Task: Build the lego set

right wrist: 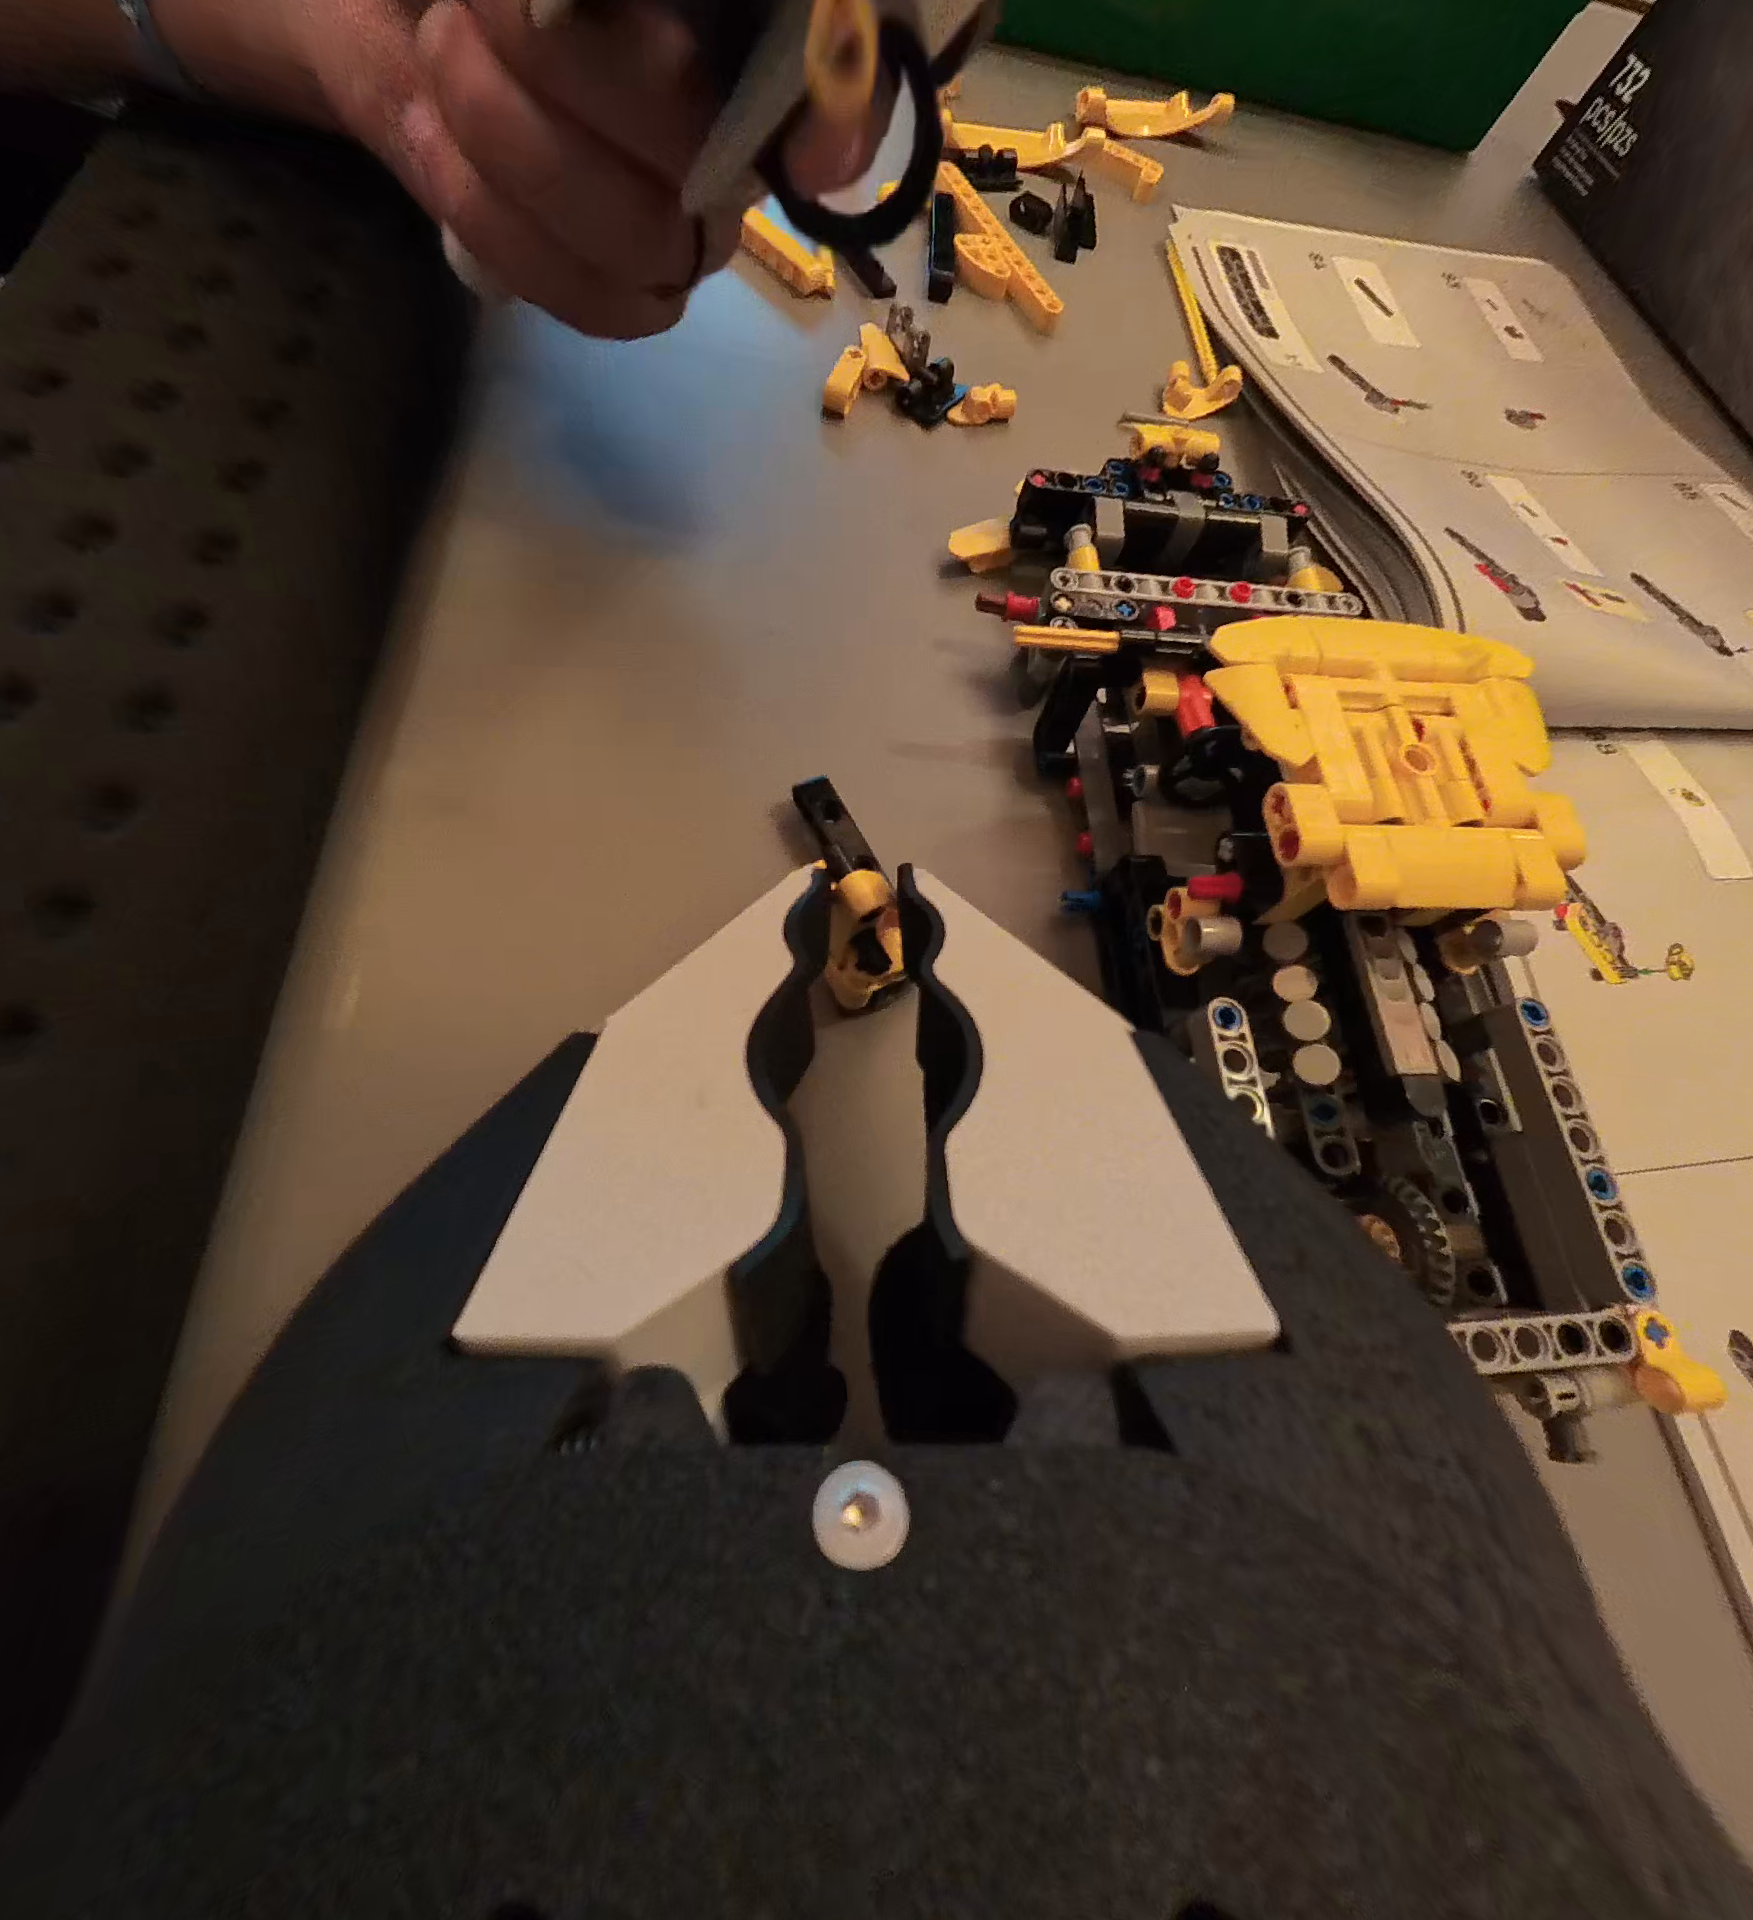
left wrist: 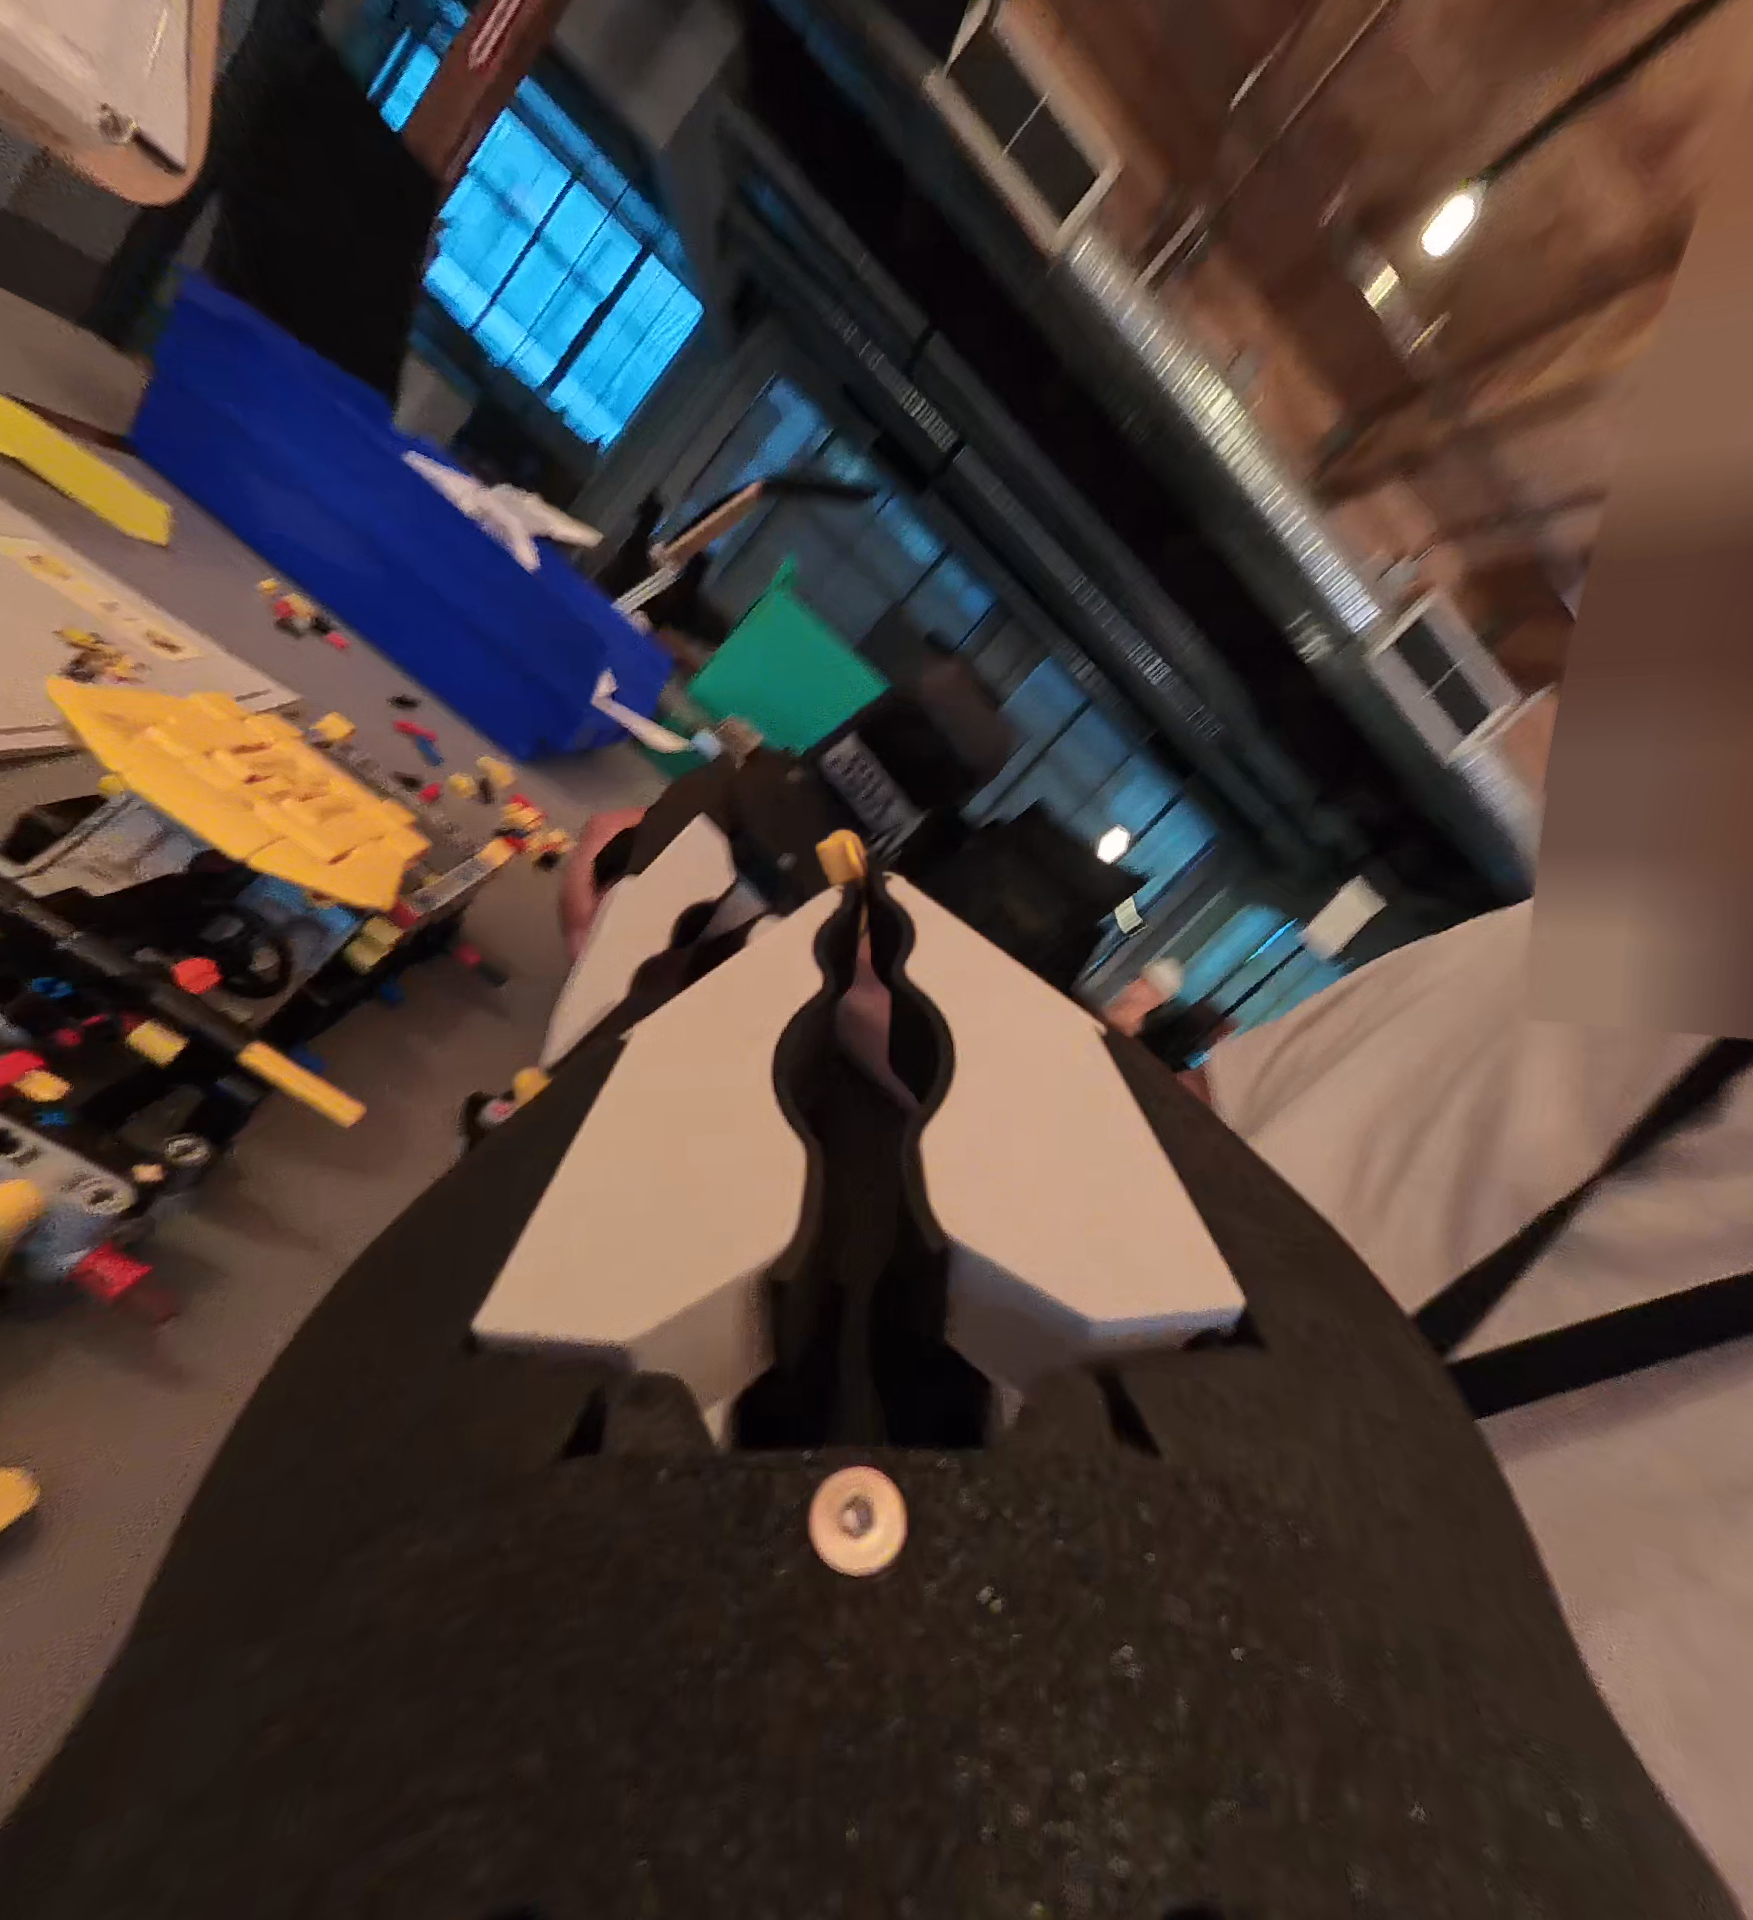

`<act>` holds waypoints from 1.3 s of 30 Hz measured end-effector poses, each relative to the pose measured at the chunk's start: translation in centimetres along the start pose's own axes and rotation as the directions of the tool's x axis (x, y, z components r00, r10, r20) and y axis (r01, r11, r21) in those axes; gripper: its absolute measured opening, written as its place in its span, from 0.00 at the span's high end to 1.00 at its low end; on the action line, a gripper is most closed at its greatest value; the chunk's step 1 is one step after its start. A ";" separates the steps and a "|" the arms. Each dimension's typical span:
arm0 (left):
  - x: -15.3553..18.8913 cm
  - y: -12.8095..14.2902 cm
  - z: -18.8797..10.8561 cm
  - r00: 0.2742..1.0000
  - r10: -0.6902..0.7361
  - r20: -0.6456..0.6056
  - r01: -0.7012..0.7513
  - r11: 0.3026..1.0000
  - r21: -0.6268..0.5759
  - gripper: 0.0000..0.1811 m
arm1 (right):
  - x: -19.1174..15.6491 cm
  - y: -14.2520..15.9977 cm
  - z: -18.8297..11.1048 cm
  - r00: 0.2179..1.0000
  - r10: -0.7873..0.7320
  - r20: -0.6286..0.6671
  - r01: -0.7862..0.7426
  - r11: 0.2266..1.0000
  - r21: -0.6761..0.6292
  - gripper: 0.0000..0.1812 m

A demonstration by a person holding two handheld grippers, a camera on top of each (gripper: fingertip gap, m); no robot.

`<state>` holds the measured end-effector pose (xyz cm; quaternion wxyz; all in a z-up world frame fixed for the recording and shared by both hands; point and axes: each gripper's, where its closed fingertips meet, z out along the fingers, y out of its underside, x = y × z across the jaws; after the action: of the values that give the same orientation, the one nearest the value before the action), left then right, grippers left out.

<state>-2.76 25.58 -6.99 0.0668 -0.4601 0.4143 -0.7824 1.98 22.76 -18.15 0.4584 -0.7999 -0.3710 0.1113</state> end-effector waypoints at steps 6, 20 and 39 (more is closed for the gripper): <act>1.3 -3.2 -2.0 0.975 -0.129 -0.182 0.162 0.971 0.176 1.00 | -0.1 -0.2 0.1 0.998 0.057 0.012 -0.057 0.998 0.009 0.93; 0.3 -2.0 -1.6 0.990 -0.104 -0.095 0.114 0.987 0.109 1.00 | -0.4 0.1 0.6 1.000 0.012 0.018 -0.013 1.000 0.026 0.92; -1.3 0.4 -0.5 0.984 0.137 0.114 -0.132 0.990 -0.051 1.00 | 0.7 -8.0 -1.3 0.817 0.506 0.277 -0.570 0.781 0.256 0.93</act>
<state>-2.47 26.26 -8.25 0.1340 -0.4775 0.4565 -0.7387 -0.82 24.80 -10.77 0.4949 -0.7703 -0.1450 0.3751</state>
